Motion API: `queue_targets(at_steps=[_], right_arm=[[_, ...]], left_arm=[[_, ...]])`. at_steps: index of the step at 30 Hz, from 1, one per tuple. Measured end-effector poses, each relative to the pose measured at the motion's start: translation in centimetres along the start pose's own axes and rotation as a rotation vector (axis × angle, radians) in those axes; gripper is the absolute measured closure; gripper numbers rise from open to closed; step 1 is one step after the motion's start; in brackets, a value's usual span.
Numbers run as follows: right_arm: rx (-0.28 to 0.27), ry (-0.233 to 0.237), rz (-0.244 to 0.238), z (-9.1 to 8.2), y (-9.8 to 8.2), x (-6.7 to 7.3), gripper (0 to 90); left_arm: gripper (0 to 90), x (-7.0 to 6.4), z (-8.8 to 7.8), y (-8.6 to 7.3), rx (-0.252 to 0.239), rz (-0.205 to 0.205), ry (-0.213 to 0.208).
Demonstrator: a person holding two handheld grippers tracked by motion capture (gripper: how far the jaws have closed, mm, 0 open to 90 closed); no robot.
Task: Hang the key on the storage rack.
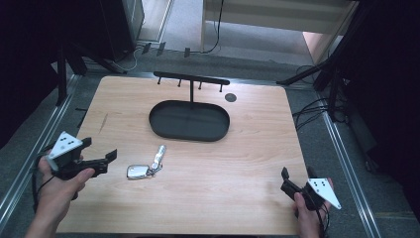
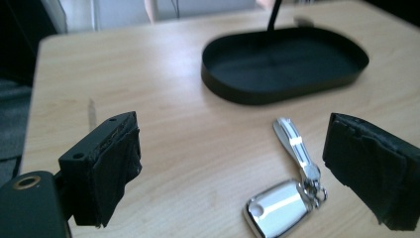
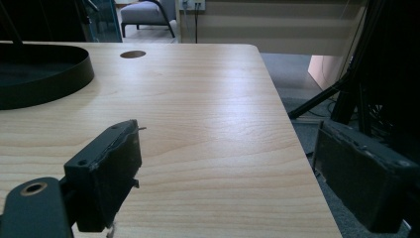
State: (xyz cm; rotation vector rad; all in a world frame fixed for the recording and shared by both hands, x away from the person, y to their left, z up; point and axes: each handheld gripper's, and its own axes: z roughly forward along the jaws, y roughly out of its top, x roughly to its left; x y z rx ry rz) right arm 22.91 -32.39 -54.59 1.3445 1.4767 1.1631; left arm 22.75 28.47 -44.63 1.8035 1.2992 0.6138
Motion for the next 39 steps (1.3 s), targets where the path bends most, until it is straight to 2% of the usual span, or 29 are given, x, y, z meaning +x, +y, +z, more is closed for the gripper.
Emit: queue_targets(at_steps=[2, 10, 11, 12, 16, 17, 21, 23, 25, 27, 28, 29, 30, 32, 35, 37, 39], right_arm=[[-0.001, 0.001, 0.001, 0.0, 0.0, 0.0, 11.1], [-0.001, 0.002, 0.002, 0.0, 0.0, -0.1, 11.3], [-0.001, 0.002, 0.002, 0.0, 0.0, -0.1, 11.3], [-0.001, 0.002, 0.002, 0.0, 0.0, -0.1, 11.3], [-0.001, 0.001, 0.002, 0.0, 0.0, -0.1, 11.3], [-0.001, 0.002, 0.003, 0.0, 0.0, -0.1, 11.3], [0.002, 0.001, 0.006, 0.0, 0.0, -0.1, 11.4], [0.003, 0.002, 0.008, 0.1, 0.0, -0.1, 11.3], [0.002, 0.002, 0.008, 0.1, 0.0, -0.1, 11.4], [0.002, 0.002, 0.008, 0.1, 0.0, -0.1, 11.4], [0.002, 0.003, 0.008, 0.1, 0.0, -0.1, 11.4], [0.002, 0.003, 0.008, 0.1, 0.0, -0.1, 11.4], [0.003, 0.003, 0.008, 0.1, 0.0, -0.1, 11.4], [0.003, 0.004, 0.008, 0.1, 0.0, -0.1, 11.4], [0.004, 0.004, 0.008, 0.1, 0.0, -0.1, 11.4], [0.004, 0.005, 0.009, 0.1, 0.0, -0.1, 11.4], [0.004, 0.004, 0.009, 0.1, 0.0, -0.2, 11.5]], left_arm=[[10.9, -0.3, 0.8, 0.3, 0.064, 0.008, -0.019], [14.9, -2.0, 3.1, 1.0, 0.216, 0.006, -0.062], [15.6, -2.5, 3.9, 1.1, 0.275, 0.009, -0.052], [16.5, -2.5, 3.9, 1.1, 0.275, 0.009, -0.052], [20.5, -3.1, 5.3, 1.2, 0.341, 0.012, -0.027], [23.7, -3.4, 5.9, 1.3, 0.369, 0.019, -0.031], [28.7, -3.9, 6.7, 1.5, 0.397, 0.012, -0.055], [34.2, -4.0, 7.1, 1.8, 0.43, -0.011, -0.09], [44.7, -3.9, 7.6, 2.0, 0.468, -0.06, -0.138], [50.9, -4.0, 8.1, 2.2, 0.5, -0.077, -0.178], [54.4, -4.0, 8.6, 2.4, 0.531, -0.086, -0.197], [56.4, -4.0, 8.6, 2.4, 0.531, -0.086, -0.197], [56.4, -4.1, 9.0, 2.6, 0.561, -0.097, -0.214], [57.6, -4.3, 9.4, 2.8, 0.602, -0.112, -0.221], [60.8, -4.8, 10.2, 3.0, 0.653, -0.113, -0.194], [62.9, -5.1, 10.7, 3.0, 0.676, -0.111, -0.184], [64.3, -5.4, 11.1, 3.1, 0.678, -0.111, -0.185]])
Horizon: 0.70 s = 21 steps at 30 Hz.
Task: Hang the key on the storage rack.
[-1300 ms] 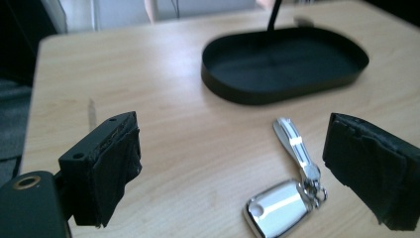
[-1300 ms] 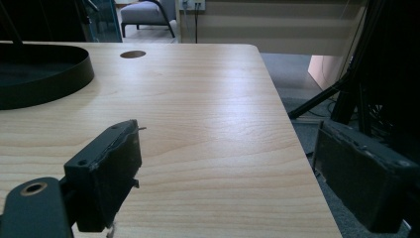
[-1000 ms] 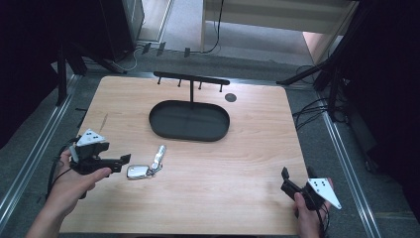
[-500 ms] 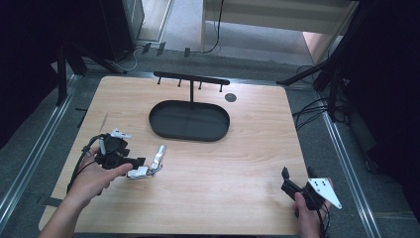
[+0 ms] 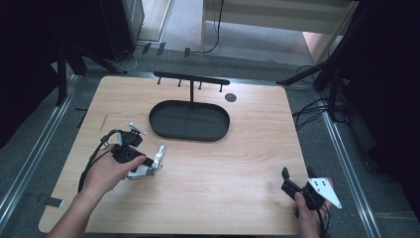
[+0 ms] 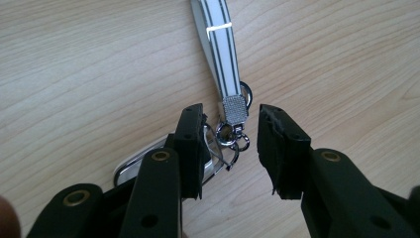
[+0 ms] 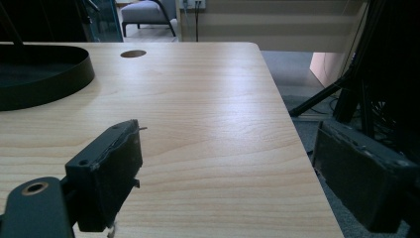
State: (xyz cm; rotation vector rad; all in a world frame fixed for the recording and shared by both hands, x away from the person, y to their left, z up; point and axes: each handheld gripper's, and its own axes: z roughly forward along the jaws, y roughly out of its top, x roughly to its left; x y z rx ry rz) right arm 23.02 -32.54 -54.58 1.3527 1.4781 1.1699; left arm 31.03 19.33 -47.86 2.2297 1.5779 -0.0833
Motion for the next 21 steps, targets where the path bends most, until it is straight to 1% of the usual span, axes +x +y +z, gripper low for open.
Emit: queue_targets(at_steps=[1, 2, 6, 8, 9, 11, 12, 13, 17, 21], right_arm=[[0.001, 0.001, 0.001, 0.0, 0.0, 0.0, 11.5], [0.001, 0.001, 0.001, 0.0, 0.0, 0.0, 11.5], [0.002, 0.002, 0.0, 0.0, 0.0, 0.0, 11.5], [0.003, 0.004, 0.0, 0.0, 0.0, 0.0, 11.5], [0.003, 0.004, 0.001, 0.0, 0.0, 0.0, 11.5], [0.003, 0.004, 0.0, 0.0, 0.0, 0.0, 11.5], [0.003, 0.006, 0.002, 0.0, 0.0, 0.0, 11.5], [0.003, 0.006, 0.002, 0.0, 0.0, 0.0, 11.5], [0.004, 0.007, 0.004, 0.0, 0.0, 0.0, 11.5], [0.004, 0.008, 0.003, 0.0, 0.0, 0.0, 11.5]], left_arm=[[64.3, -0.1, 0.3, 0.2, 0.008, 0.012, 0.005], [65.3, -0.3, 0.4, 0.3, 0.013, 0.013, 0.004], [65.8, -1.0, 1.3, 0.9, 0.036, 0.024, 0.027], [66.2, -1.3, 1.7, 1.2, 0.042, 0.024, 0.053], [66.8, -1.3, 1.8, 1.3, 0.047, 0.028, 0.057], [67.3, -1.6, 2.1, 1.4, 0.049, 0.039, 0.09], [67.4, -1.7, 2.5, 1.5, 0.062, 0.041, 0.09], [67.4, -1.7, 2.5, 1.5, 0.062, 0.041, 0.09], [67.8, -1.8, 3.1, 1.7, 0.09, 0.047, 0.118], [70.6, -1.8, 3.5, 1.7, 0.101, 0.043, 0.119]])
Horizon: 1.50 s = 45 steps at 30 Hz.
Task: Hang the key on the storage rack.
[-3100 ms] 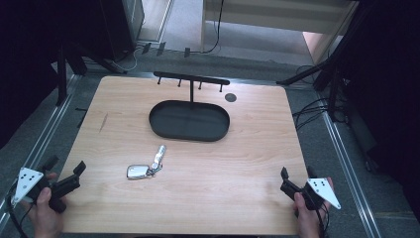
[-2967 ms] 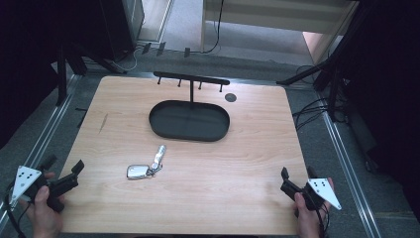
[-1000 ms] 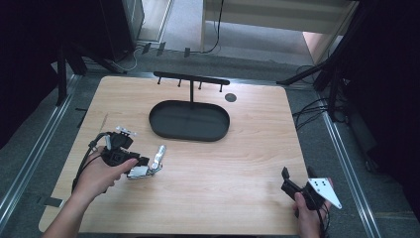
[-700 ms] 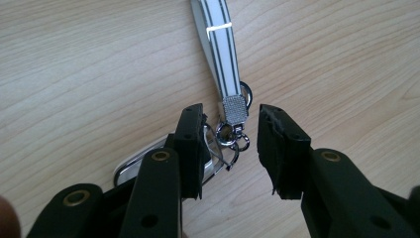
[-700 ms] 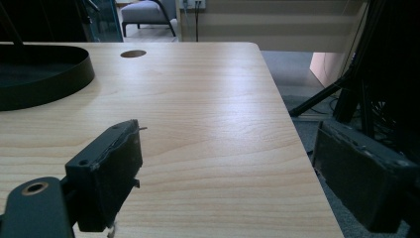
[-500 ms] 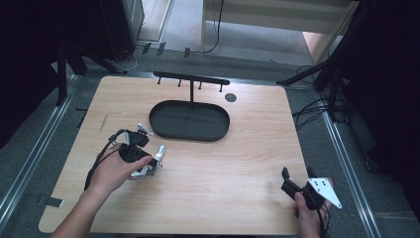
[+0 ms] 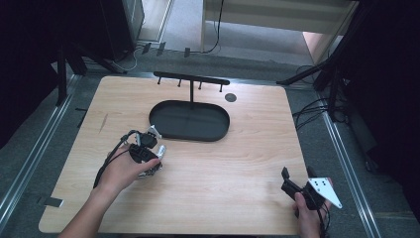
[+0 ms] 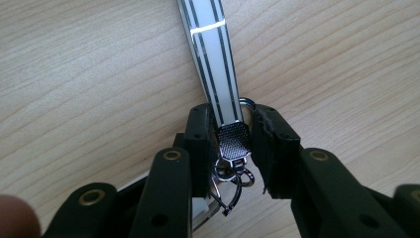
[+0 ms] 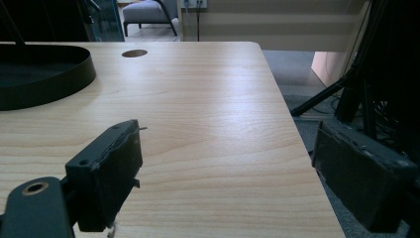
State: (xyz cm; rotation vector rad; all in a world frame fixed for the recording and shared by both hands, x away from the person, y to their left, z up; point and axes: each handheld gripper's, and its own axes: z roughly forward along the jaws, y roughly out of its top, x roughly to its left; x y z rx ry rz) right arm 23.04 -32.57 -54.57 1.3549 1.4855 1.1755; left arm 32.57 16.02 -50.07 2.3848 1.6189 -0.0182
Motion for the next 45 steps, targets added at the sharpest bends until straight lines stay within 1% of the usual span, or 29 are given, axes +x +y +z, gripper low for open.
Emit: queue_targets(at_steps=[2, 3, 6, 7, 8, 10, 12, 13, 15, 17, 19, 20, 21, 22, 23, 25, 26, 27, 28, 30, 32, 33, 34, 36, 38, 39, 41, 43, 45], right_arm=[[0.0, 0.0, -0.001, 0.0, 0.0, 0.0, 11.5], [0.001, -0.001, 0.0, 0.0, 0.0, 0.0, 11.5], [0.001, -0.001, -0.001, 0.0, 0.0, 0.0, 11.5], [0.001, -0.002, -0.002, 0.0, 0.0, 0.0, 11.7], [0.001, -0.002, -0.002, 0.0, 0.0, 0.0, 11.6], [0.002, -0.002, -0.002, 0.0, 0.0, 0.0, 11.7], [0.002, -0.002, -0.002, 0.0, 0.0, 0.0, 11.7], [0.002, -0.001, -0.002, 0.0, 0.0, 0.0, 11.7], [0.002, -0.001, -0.001, 0.0, 0.0, 0.0, 11.7], [0.003, -0.001, -0.001, 0.0, 0.0, 0.0, 11.7], [0.004, -0.002, -0.002, 0.0, 0.0, 0.0, 11.7], [0.003, -0.002, -0.003, 0.0, 0.0, 0.0, 11.7], [0.004, -0.002, -0.003, 0.0, 0.0, 0.0, 11.7], [0.004, -0.002, -0.003, 0.0, 0.0, 0.1, 11.7], [0.003, -0.003, -0.002, 0.0, 0.0, 0.1, 11.7], [0.004, -0.004, -0.003, 0.0, 0.0, 0.1, 11.8], [0.004, -0.004, -0.002, 0.0, 0.0, 0.1, 11.8], [0.004, -0.004, -0.002, 0.0, 0.0, 0.1, 11.8], [0.004, -0.004, -0.003, 0.0, 0.0, 0.1, 11.8], [0.004, -0.005, -0.003, 0.0, 0.0, 0.1, 11.8], [0.005, -0.005, -0.002, 0.0, 0.0, 0.1, 11.8], [0.005, -0.005, -0.002, 0.0, 0.0, 0.1, 11.8], [0.005, -0.004, -0.002, 0.0, 0.0, 0.1, 11.8], [0.005, -0.004, -0.001, 0.0, 0.0, 0.1, 11.8], [0.006, -0.004, -0.001, 0.0, 0.0, 0.1, 11.8], [0.005, -0.004, -0.002, 0.0, 0.0, 0.1, 11.8], [0.005, -0.004, -0.001, 0.0, 0.0, 0.1, 11.8], [0.005, -0.003, -0.002, 0.0, 0.0, 0.0, 11.8], [0.006, -0.003, -0.003, 0.0, 0.0, 0.0, 11.8]], left_arm=[[73.2, -0.1, 0.1, 0.0, 0.003, 0.004, 0.012], [74.2, -0.3, 0.1, 0.0, 0.006, 0.016, 0.021], [74.6, -0.4, 0.2, 0.0, 0.001, 0.021, 0.029], [74.9, -0.4, 0.1, -0.1, 0.003, 0.04, 0.037], [75.0, -0.4, 0.1, -0.1, 0.003, 0.04, 0.037], [75.1, -0.4, 0.0, -0.2, -0.01, 0.045, 0.039], [75.1, -0.2, -0.2, -0.4, -0.032, 0.044, 0.03], [75.1, -0.1, -0.4, -0.6, -0.052, 0.043, 0.015], [75.2, 0.1, -0.8, -0.8, -0.091, 0.039, 0.005], [75.2, 0.4, -1.3, -1.1, -0.14, 0.044, -0.003], [75.2, 0.6, -2.0, -1.4, -0.205, 0.048, -0.01], [75.2, 0.7, -2.2, -1.5, -0.224, 0.053, -0.014], [75.2, 0.9, -2.6, -1.7, -0.258, 0.051, -0.021], [75.2, 1.0, -2.8, -1.8, -0.283, 0.049, -0.018], [75.2, 1.1, -3.1, -1.9, -0.318, 0.057, -0.018], [75.2, 1.4, -3.7, -2.2, -0.384, 0.052, -0.028], [75.2, 1.6, -4.0, -2.3, -0.416, 0.059, -0.035], [75.2, 1.8, -4.3, -2.4, -0.456, 0.057, -0.055], [75.2, 1.9, -4.5, -2.5, -0.482, 0.059, -0.063], [75.2, 2.3, -5.0, -2.8, -0.57, 0.06, -0.086], [75.2, 2.6, -5.3, -3.0, -0.626, 0.058, -0.111], [75.2, 2.8, -5.5, -3.0, -0.664, 0.061, -0.135], [75.2, 2.9, -5.6, -3.1, -0.687, 0.068, -0.15], [75.2, 3.1, -5.8, -3.2, -0.757, 0.071, -0.154], [75.2, 3.4, -5.9, -3.2, -0.81, 0.07, -0.19], [75.2, 3.6, -5.9, -3.1, -0.841, 0.068, -0.197], [75.2, 3.9, -5.9, -2.9, -0.883, 0.071, -0.223], [75.2, 4.0, -5.8, -2.7, -0.916, 0.079, -0.221], [75.2, 4.2, -5.6, -2.5, -0.949, 0.086, -0.243]])
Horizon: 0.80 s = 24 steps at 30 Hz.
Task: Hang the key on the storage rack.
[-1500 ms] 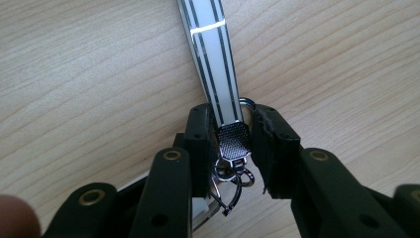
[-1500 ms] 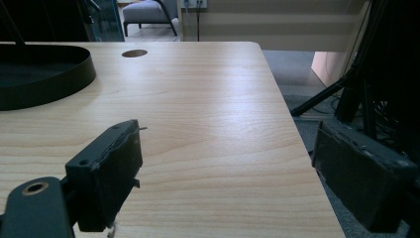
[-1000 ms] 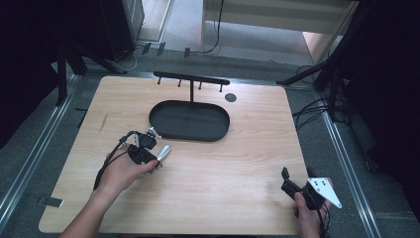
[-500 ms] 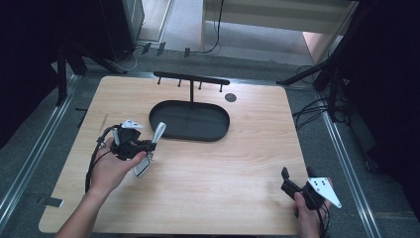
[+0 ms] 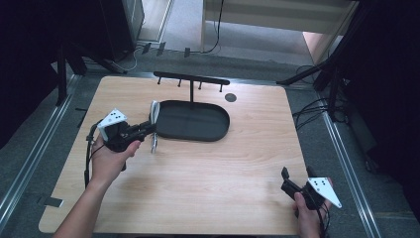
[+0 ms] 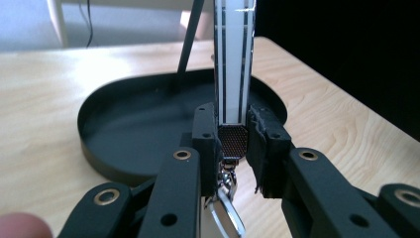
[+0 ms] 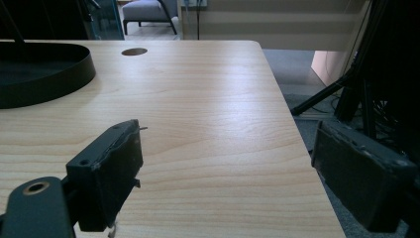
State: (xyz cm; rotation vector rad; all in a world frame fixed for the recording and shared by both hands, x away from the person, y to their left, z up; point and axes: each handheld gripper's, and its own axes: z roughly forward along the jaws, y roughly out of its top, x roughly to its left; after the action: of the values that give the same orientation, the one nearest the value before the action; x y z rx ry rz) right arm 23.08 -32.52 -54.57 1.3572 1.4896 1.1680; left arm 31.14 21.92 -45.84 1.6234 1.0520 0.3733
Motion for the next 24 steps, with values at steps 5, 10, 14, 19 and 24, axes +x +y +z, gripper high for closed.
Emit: queue_targets(at_steps=[5, 10, 14, 19, 24], right_arm=[[-0.001, 0.0, -0.002, 0.0, 0.0, 0.0, 12.0], [0.002, 0.0, -0.002, 0.0, 0.0, 0.0, 11.9], [0.003, 0.0, 0.0, 0.0, 0.0, 0.0, 12.0], [0.0, 0.001, -0.002, 0.0, 0.0, 0.0, 12.0], [0.0, 0.002, -0.001, 0.0, 0.0, 0.0, 12.0]], left_arm=[[75.2, 0.7, 0.6, 0.0, -0.104, -0.004, -0.053], [75.3, 1.6, 1.6, 0.0, -0.191, 0.012, -0.087], [75.2, 2.2, 2.5, 0.5, -0.204, 0.032, -0.115], [75.2, 3.1, 3.6, 1.3, -0.234, 0.012, -0.137], [75.2, 4.1, 4.8, 1.7, -0.228, 0.002, -0.116]])
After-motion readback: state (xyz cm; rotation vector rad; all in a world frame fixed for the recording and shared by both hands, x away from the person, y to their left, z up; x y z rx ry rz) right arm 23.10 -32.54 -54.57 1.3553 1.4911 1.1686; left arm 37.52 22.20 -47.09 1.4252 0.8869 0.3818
